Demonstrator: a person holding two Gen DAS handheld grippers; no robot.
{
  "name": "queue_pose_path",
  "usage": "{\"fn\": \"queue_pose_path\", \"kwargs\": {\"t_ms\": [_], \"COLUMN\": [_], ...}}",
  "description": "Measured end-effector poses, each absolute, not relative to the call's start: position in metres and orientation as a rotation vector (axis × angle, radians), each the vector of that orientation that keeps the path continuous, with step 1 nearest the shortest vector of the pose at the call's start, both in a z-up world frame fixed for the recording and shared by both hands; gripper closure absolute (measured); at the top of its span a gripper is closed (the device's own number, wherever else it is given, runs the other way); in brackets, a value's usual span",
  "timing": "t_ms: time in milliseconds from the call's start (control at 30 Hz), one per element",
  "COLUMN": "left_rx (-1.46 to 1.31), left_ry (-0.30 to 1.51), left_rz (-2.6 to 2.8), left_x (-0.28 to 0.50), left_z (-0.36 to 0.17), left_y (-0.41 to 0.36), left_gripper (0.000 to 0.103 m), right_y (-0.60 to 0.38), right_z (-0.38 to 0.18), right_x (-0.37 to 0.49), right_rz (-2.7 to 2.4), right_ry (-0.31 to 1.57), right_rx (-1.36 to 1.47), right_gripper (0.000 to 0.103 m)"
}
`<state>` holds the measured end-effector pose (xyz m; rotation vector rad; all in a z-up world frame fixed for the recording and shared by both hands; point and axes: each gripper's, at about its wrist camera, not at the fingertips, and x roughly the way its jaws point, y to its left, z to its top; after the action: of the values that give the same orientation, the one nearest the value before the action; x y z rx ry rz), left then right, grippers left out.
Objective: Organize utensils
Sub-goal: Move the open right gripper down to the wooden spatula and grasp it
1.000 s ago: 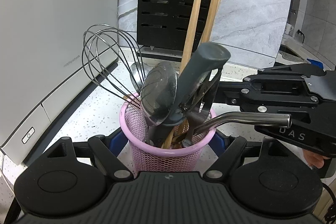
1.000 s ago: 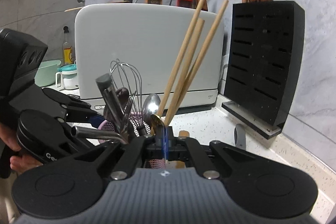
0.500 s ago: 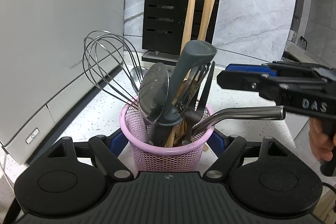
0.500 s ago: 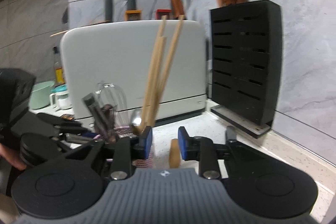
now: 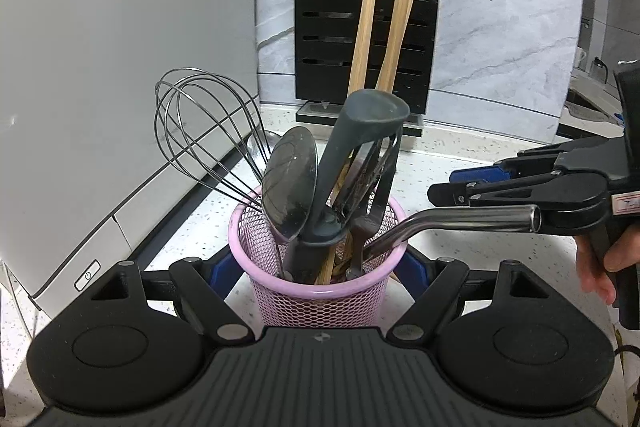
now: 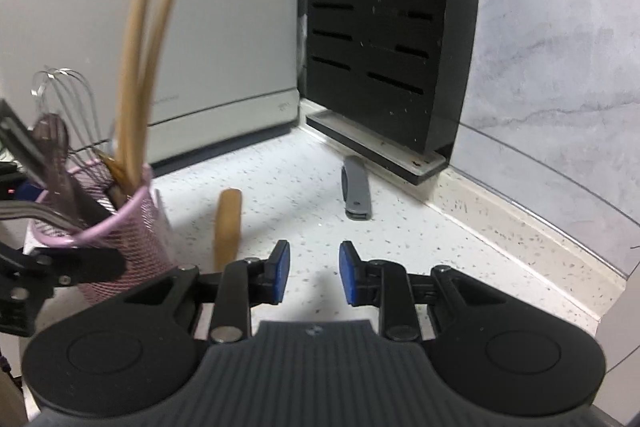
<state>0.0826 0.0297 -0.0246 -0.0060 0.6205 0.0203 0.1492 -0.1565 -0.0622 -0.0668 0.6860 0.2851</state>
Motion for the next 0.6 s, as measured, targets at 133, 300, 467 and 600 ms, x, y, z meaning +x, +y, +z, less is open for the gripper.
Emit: {"fn": "queue_pose_path", "kwargs": {"t_ms": [133, 300, 467, 600], "left_rx": [-0.008, -0.012, -0.014, -0.013], "left_ry": [0.625, 0.626, 0.626, 0.625], "left_rz": [0.03, 0.034, 0.028, 0.019], "left_x": [0.089, 0.093, 0.092, 0.092], "left_z": [-0.026, -0.027, -0.028, -0.028], "left_y": [0.028, 0.028, 0.03, 0.033], "left_gripper": [0.011, 0.011, 0.011, 0.011], "right_y": [-0.155, -0.146, -0.124, -0.109], "right_z": [-0.068, -0.072, -0.079, -0.084], "right_x": [0.167, 0.177, 0.175, 0.172], "right_rz": [0.263, 0.345, 0.446, 0.498], "right_ry": [0.702, 0.732, 0.765, 0.781], "right_rx": [-0.084, -0.058, -0.083, -0.123], "right_gripper": [0.071, 0.071, 0.071, 0.071]}}
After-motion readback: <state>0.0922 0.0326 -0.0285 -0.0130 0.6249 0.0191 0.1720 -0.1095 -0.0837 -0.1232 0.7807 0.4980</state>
